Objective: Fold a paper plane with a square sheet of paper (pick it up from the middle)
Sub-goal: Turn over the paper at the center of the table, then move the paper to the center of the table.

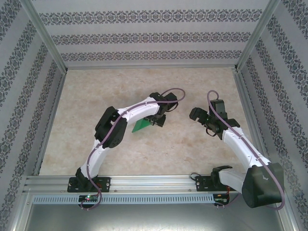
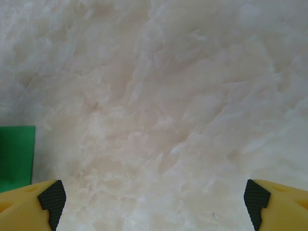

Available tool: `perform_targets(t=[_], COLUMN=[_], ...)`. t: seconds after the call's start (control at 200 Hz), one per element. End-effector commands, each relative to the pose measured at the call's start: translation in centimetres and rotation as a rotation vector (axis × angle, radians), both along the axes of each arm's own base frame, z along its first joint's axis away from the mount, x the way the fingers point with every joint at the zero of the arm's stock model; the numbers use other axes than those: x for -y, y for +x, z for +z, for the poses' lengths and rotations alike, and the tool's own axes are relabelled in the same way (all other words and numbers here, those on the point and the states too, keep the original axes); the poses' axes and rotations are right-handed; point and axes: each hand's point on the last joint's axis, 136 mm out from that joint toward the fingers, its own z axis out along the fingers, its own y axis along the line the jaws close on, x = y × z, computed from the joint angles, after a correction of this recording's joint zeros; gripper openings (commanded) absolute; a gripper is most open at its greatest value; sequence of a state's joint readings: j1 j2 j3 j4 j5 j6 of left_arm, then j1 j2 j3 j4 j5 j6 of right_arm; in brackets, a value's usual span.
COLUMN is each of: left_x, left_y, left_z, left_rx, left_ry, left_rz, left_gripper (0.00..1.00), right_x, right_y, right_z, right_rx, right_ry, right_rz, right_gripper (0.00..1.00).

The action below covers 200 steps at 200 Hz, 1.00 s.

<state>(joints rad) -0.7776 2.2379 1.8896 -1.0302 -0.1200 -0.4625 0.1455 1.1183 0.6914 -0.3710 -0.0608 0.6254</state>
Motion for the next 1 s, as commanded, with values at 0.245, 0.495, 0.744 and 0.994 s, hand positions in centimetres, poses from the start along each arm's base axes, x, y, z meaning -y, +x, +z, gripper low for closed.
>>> perform_targets(t=[0.245,0.495,0.744,0.994], left_x=[0.6,-11.6,-20.7,-23.2], left_y=[3.3,3.6,0.2,-1.2], left_z=[12.2,9.7,8.2,7.9], left_rx=[0.117,0.194,0.237,0.246], left_ry=[-0.674,-0.568,-0.5,-0.488], left_rz=[0.095,0.41,0.65,0.693], left_gripper=[0.93,1.0,1.0,1.0], right_x=[-5.7,-18.7,-28.9,-33.7], right_y=[2.1,2.7,2.2,1.3], right_z=[1.8,2.5,0.6,-4.5], right_rx=[0.018,0.031,-0.036,-0.194], right_ry=[0.108,0.157,0.121,0.059], right_rz=[0.133,0.401,0.555,0.645], right_gripper=[0.88,0.54,0.39,0.36])
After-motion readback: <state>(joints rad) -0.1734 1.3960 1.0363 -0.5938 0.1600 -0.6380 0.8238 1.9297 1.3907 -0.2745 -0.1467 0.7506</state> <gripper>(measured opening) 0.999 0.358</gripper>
